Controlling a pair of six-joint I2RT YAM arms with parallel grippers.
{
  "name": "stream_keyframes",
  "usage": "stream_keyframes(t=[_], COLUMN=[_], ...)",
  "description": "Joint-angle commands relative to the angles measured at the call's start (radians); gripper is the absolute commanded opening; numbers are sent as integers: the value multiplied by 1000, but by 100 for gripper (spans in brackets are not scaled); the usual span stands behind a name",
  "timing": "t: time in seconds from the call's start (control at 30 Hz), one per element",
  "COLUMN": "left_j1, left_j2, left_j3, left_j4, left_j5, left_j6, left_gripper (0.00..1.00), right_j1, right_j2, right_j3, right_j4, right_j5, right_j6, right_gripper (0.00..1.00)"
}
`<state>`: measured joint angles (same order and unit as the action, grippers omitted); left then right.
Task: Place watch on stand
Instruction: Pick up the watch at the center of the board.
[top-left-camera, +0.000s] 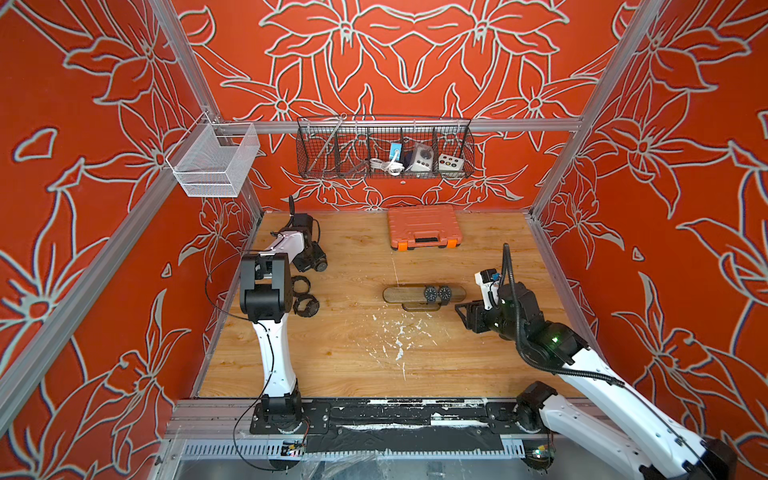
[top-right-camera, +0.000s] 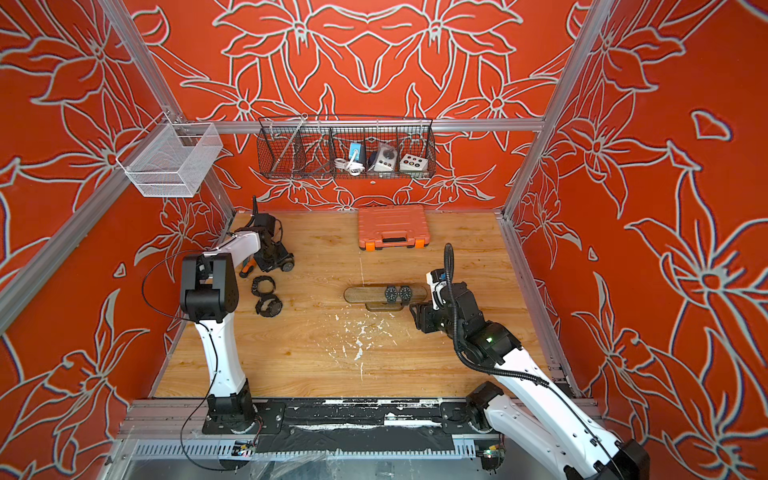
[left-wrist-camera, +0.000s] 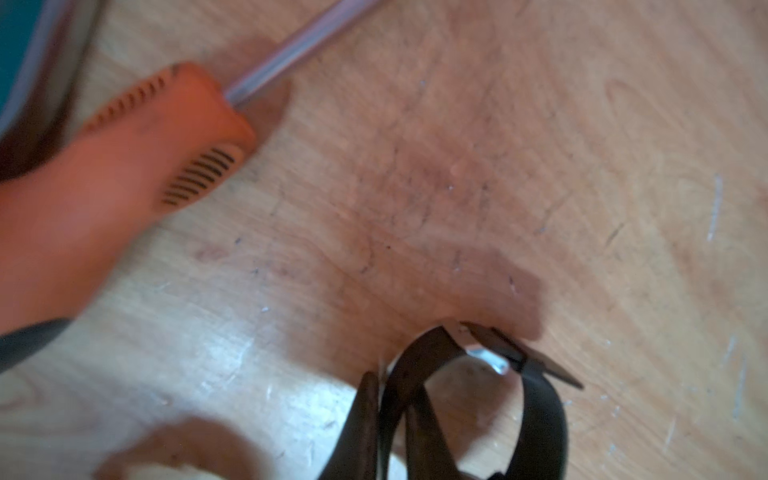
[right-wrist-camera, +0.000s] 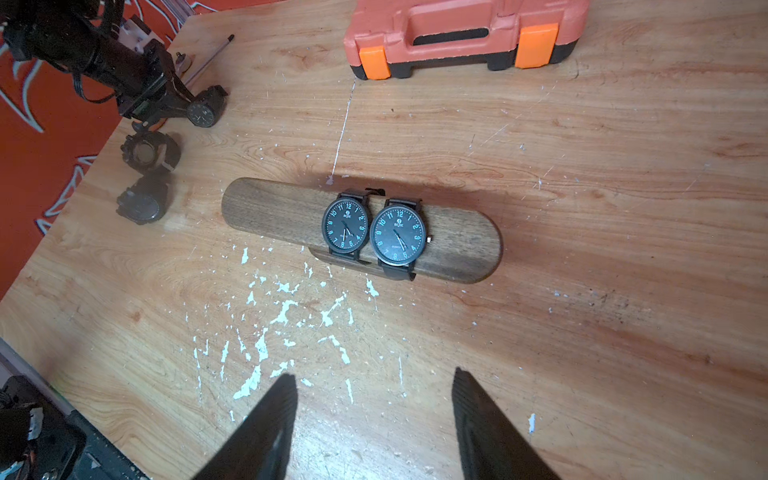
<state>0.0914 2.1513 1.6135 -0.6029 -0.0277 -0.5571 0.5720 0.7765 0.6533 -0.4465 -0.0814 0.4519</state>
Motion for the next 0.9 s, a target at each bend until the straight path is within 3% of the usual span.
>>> stream_keyframes(t=[0.0, 0.13, 0.4, 0.67, 0.87], left_j1=[-17, -45, -179, -383, -575], left_j2=[-39, -124, -387, -672, -810], left_j3=[-41, -152, -426, -603, -678], left_j4=[34, 149, 395, 551, 640], left_j5=[26, 94, 193, 246, 207], left_j6=[-6, -40, -110, -108, -76], left_gripper=[6, 0, 0, 0, 0], right_j1=[-1, -1, 2, 4, 10], right_j2=[-13, -18, -17, -20, -24], right_j3=[15, 17, 33, 46, 74], right_j4=[-7, -2, 25, 83, 154], right_j5=[-11, -29, -70, -128, -173], right_j6=[16, 35, 105, 210, 303], right_gripper=[62, 62, 62, 62, 62])
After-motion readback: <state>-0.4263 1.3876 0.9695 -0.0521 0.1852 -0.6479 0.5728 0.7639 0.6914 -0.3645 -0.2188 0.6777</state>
